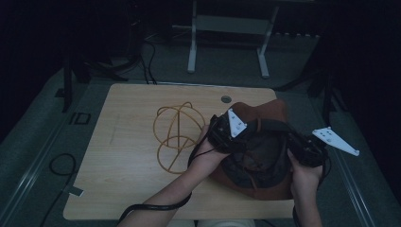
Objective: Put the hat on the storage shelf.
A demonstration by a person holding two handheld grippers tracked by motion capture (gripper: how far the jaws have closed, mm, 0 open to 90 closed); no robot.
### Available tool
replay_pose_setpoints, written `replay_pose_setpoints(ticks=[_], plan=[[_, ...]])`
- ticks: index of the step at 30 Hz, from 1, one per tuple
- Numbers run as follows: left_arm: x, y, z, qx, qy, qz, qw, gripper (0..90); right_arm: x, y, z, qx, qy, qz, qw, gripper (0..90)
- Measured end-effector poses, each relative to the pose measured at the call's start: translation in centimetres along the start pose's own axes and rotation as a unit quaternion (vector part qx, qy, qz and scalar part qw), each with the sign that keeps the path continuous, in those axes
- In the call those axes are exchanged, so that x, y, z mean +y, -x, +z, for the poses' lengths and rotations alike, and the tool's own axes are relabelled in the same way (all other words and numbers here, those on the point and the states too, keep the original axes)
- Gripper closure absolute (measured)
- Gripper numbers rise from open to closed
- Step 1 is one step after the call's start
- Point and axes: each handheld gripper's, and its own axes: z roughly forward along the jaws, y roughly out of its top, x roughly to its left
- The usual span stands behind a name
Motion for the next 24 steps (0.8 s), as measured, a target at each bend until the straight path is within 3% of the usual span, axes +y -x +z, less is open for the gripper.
replay_pose_setpoints(ticks=[4, 10, 12, 15, 24], plan=[[-0.2, -0.1, 0.4, 0.013, -0.011, 0.0, 0.9999, 37.8, -0.2, -0.5, -0.4, 0.006, -0.001, 0.0, 1.0, 82.7], [-0.3, -0.2, 0.6, 0.029, 0.001, -0.004, 0.9996, 75.7, -0.9, -0.9, -0.6, -0.001, -0.007, -0.005, 1.0, 82.0], [-0.2, -0.3, 0.6, 0.032, 0.007, -0.006, 0.9995, 82.7, -1.3, -1.0, -0.6, 0.0, -0.01, -0.003, 1.0, 81.7], [0.0, -0.5, 0.6, 0.029, 0.012, -0.011, 0.9995, 85.9, -1.7, -1.2, -0.6, -0.002, -0.011, -0.003, 0.9999, 80.6], [1.2, -0.5, 0.1, 0.032, 0.031, 0.005, 0.999, 86.6, -2.0, -1.3, -1.7, 0.002, -0.02, -0.021, 0.9996, 69.9]])
